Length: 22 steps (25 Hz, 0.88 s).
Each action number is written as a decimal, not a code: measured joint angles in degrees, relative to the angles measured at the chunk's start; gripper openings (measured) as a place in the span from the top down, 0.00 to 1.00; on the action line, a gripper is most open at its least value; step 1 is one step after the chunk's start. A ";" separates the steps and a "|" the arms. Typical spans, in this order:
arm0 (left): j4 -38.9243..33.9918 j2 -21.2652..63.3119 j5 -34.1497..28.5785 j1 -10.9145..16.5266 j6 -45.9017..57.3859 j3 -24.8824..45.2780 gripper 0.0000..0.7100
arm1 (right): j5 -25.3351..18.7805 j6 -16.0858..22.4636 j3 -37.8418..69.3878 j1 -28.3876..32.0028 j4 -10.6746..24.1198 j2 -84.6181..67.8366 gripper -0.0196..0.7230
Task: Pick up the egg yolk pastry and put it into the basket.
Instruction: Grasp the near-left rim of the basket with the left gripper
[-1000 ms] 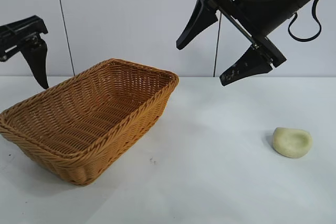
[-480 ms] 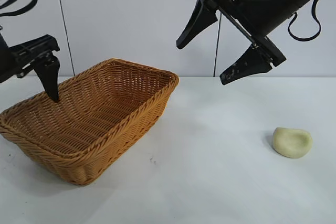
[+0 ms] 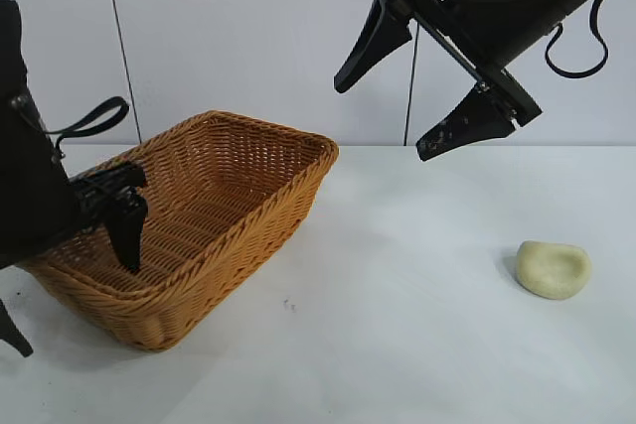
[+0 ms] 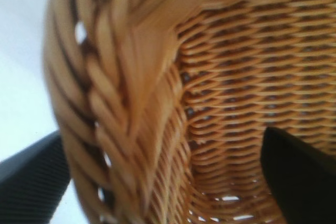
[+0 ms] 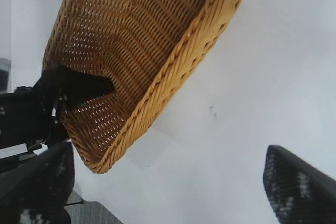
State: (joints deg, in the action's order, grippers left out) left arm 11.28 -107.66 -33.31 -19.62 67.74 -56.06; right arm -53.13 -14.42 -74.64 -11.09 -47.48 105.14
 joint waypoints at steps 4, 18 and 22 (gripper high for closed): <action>0.06 0.00 -0.97 0.00 -0.13 0.00 0.12 | 0.00 0.00 0.00 0.00 0.00 0.00 0.04; 1.20 0.87 -0.05 1.12 -1.40 -0.36 0.85 | -0.33 0.00 0.00 0.00 0.00 0.00 0.04; 3.52 2.10 -1.42 5.21 -10.44 -2.97 0.86 | -0.33 0.00 0.00 0.00 0.00 0.00 0.04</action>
State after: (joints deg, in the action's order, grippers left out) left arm 14.81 -105.55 -34.73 -14.41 57.30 -59.03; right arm -53.46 -14.42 -74.64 -11.09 -47.48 105.14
